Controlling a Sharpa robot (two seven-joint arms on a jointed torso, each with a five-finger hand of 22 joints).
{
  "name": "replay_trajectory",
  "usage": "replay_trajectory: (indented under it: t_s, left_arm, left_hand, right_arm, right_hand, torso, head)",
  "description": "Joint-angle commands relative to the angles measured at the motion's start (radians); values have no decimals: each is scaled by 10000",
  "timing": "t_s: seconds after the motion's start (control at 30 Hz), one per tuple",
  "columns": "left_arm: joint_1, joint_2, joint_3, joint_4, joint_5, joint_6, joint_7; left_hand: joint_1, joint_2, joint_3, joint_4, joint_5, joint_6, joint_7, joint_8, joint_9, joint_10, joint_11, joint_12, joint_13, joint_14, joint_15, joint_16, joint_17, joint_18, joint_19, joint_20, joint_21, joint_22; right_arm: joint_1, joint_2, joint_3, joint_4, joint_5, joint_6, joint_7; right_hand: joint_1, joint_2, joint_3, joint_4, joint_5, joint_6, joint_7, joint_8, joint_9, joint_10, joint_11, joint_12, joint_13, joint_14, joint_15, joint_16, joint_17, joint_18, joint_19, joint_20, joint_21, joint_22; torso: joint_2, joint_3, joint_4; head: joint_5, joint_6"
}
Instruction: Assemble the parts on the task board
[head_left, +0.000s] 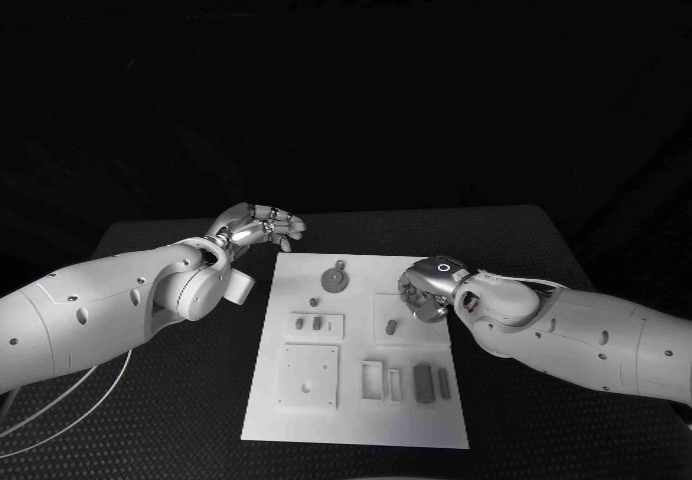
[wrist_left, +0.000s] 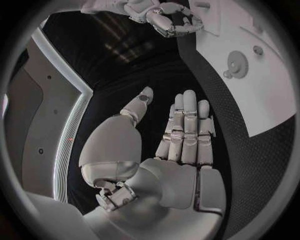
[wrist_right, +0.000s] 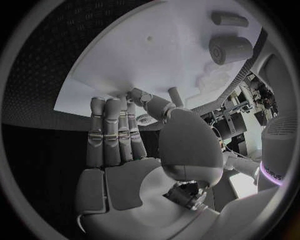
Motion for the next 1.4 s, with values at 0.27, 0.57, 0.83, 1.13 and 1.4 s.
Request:
replay_trajectory:
  t_s: [0.27, 0.57, 0.83, 1.13, 1.4]
  left_arm:
    - [5, 14, 6, -3, 63, 20, 131]
    - [4, 40, 7, -54, 63, 23, 132]
    - [4, 38, 7, -103, 63, 17, 135]
    - [4, 53, 7, -116, 64, 24, 128]
    - [4, 41, 7, -130, 68, 18, 126]
  left_hand:
    - [16, 60, -48, 15, -18, -44, 24, 22, -17, -55, 29, -41, -16, 67, 21, -28, 22, -46, 73, -88, -37, 16]
    - [26, 71, -43, 17, -16, -50, 29, 20, -20, -62, 32, -44, -18, 68, 20, -30, 33, -46, 77, -90, -42, 19]
    - [27, 74, -43, 21, -16, -57, 37, 17, -23, -69, 34, -46, -19, 74, 18, -29, 45, -46, 84, -91, -45, 22]
    - [27, 72, -45, 24, -16, -65, 43, 15, -25, -78, 38, -50, -21, 79, 16, -29, 58, -47, 90, -93, -51, 26]
    - [28, 70, -47, 26, -16, -71, 46, 13, -28, -84, 40, -51, -22, 83, 15, -30, 68, -48, 95, -94, -55, 28]
  right_arm:
    - [-109, -78, -79, 29, 135, 22, 47]
    - [-79, -177, -66, 75, 370, 18, 145]
    - [80, -286, -41, 173, 649, 151, 323]
    - [169, -308, -13, 225, 927, 278, 430]
    - [170, -287, -13, 199, 1025, 476, 469]
  right_hand:
    - [-101, 26, 108, 4, 43, 101, -26, 41, 58, 95, -30, -3, 374, 65, -32, 29, 39, 207, 55, -20, 123, 249]
    - [-127, -9, 153, 17, 72, 121, -34, 40, 99, 122, -41, -14, 421, 87, -43, 30, 66, 207, 50, -33, 188, 245]
    - [-156, -14, 170, 28, 100, 125, -37, 34, 124, 133, -45, -26, 448, 99, -48, 29, 83, 207, 48, -40, 228, 242]
    - [-178, -14, 172, 31, 110, 126, -37, 29, 141, 138, -47, -35, 467, 101, -50, 26, 95, 207, 41, -44, 252, 240]
    - [-216, 1, 170, 28, 173, 112, -33, 13, 171, 131, -44, -61, 498, 93, -47, 15, 116, 207, 12, -46, 285, 236]
  torso:
    - [4, 2, -8]
    - [3, 2, -1]
    - [1, 2, -8]
    - [2, -2, 2]
    - [4, 0, -11]
  head:
    - [5, 27]
    - [-4, 98]
    - [19, 117]
    - [-6, 123]
    - [-5, 102]
